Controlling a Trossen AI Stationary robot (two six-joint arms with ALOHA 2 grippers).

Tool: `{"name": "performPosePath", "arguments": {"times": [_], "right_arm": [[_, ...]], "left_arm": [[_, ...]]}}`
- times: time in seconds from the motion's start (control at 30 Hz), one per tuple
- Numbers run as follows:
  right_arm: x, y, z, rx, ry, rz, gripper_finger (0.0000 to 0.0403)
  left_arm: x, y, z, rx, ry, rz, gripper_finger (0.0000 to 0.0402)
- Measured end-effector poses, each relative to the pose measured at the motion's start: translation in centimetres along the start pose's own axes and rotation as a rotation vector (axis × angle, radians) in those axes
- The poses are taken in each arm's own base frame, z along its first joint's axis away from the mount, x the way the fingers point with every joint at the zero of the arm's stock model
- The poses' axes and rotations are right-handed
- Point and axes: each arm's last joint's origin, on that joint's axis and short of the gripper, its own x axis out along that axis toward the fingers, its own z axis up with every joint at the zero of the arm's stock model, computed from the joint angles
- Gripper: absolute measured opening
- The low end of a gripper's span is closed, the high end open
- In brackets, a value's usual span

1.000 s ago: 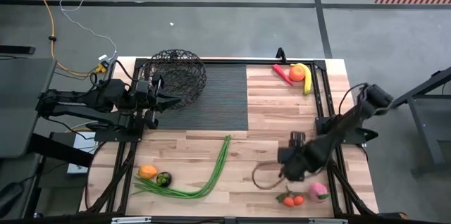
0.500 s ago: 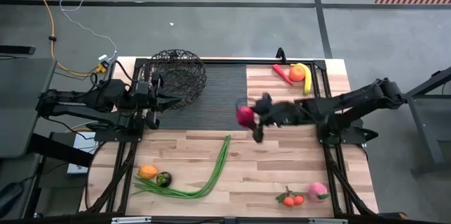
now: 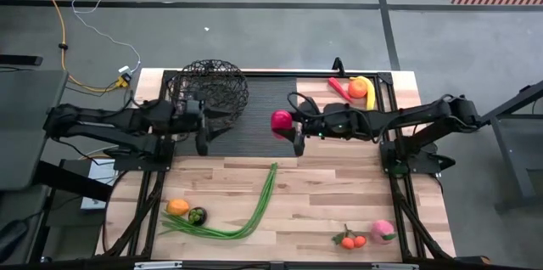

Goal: Build produce basket
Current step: Put the red mango into the black basket

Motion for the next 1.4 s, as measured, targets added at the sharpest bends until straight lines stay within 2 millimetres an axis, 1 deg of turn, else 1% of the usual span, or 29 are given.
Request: {"name": "performPosePath", "arguments": {"times": [0.07,0.17,0.27,0.37,0.5,0.6,0.73,0.9,1.1,1.2,1.4], "right_arm": [[0.0,0.1,0.3,0.0,-0.028,0.001,0.0232],[0.0,0.1,0.4,-0.027,-0.042,0.005,0.0232],[0.0,0.2,0.5,-0.037,-0.053,0.024,0.0232],[0.0,0.3,0.7,-0.034,-0.065,0.053,0.0232],[-0.1,0.5,1.2,-0.038,-0.114,0.097,0.0232],[-0.2,0.7,1.6,-0.033,-0.153,0.132,0.0232],[-0.2,0.8,1.7,-0.036,-0.153,0.145,0.0232],[-0.1,0.5,1.7,-0.06,-0.154,0.133,0.0232],[-0.2,0.5,1.9,-0.054,-0.17,0.159,0.0232],[-0.2,0.6,2.1,-0.037,-0.189,0.185,0.0232],[-0.2,0.6,2.1,-0.03,-0.186,0.184,0.0232]], "left_arm": [[0.6,-0.1,-0.2,-0.054,0.005,-0.004,0.0267],[1.5,-0.4,-0.4,-0.084,0.006,-0.028,0.0308],[2.3,-0.5,-0.5,-0.112,-0.007,-0.039,0.0333],[3.1,-0.7,-0.6,-0.131,-0.018,-0.046,0.0345],[4.7,-1.0,-0.9,-0.124,0.018,-0.051,0.0348],[6.4,-1.5,-0.6,-0.063,0.036,-0.034,0.0348],[8.8,-2.1,0.0,0.022,0.053,-0.009,0.0348],[11.1,-3.0,0.8,0.053,0.069,-0.082,0.0348],[13.0,-3.6,1.3,0.059,0.033,-0.119,0.0348],[13.9,-3.7,1.0,0.056,0.017,-0.127,0.0348],[14.8,-3.9,0.7,0.052,-0.007,-0.134,0.0341]]}}
